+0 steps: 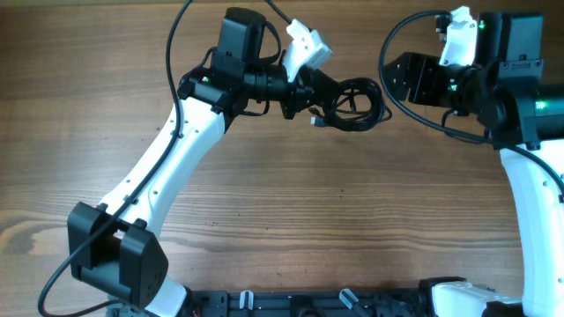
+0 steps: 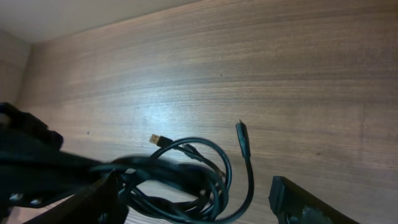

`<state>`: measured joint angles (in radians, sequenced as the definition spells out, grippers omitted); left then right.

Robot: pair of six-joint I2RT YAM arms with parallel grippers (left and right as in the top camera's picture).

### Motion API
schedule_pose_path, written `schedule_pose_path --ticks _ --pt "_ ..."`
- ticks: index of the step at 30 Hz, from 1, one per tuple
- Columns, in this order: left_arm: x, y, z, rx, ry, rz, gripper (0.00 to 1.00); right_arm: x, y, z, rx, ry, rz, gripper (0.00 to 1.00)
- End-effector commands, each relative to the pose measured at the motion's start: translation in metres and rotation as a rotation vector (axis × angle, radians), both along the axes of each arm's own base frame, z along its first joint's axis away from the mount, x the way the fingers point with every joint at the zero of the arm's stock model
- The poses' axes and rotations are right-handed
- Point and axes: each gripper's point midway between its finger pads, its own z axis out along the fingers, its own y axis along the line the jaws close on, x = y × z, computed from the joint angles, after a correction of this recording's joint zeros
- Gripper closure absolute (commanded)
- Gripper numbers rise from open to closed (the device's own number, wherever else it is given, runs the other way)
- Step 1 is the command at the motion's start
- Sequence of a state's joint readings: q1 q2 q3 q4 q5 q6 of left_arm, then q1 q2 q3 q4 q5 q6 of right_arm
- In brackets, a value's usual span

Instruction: Untangle cables

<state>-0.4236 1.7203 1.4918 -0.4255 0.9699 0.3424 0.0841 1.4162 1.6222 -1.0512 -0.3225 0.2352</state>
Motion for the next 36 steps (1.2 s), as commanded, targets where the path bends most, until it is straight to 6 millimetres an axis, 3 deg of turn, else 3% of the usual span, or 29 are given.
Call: schedule_pose_path --ticks 1,6,13,20,29,36 --pt "-0.022 -0.002 0.032 -0.088 -0.284 -0.189 0.96 0.008 -0.002 -0.005 -0.016 -0.019 0.102 0.21" --pt "-0.031 -0.003 0.038 -0.128 -0.309 -0.244 0.96 0.013 -0.011 -0.025 0.094 0.025 0.237 0.20" --pt "-0.040 -0.003 0.043 -0.168 -0.384 -0.309 0.96 0.004 0.005 -0.053 0.212 0.099 0.429 0.23" --pt "-0.039 -0.003 0.043 -0.167 -0.384 -0.308 0.96 0.000 0.006 -0.060 0.224 0.131 0.431 0.31" --pt "-0.038 -0.003 0.042 -0.160 -0.384 -0.301 0.96 -0.012 0.008 -0.084 0.211 0.261 0.432 0.36" --pt "-0.038 -0.003 0.042 -0.160 -0.384 -0.301 0.96 -0.022 0.024 -0.100 0.219 0.311 0.472 0.38"
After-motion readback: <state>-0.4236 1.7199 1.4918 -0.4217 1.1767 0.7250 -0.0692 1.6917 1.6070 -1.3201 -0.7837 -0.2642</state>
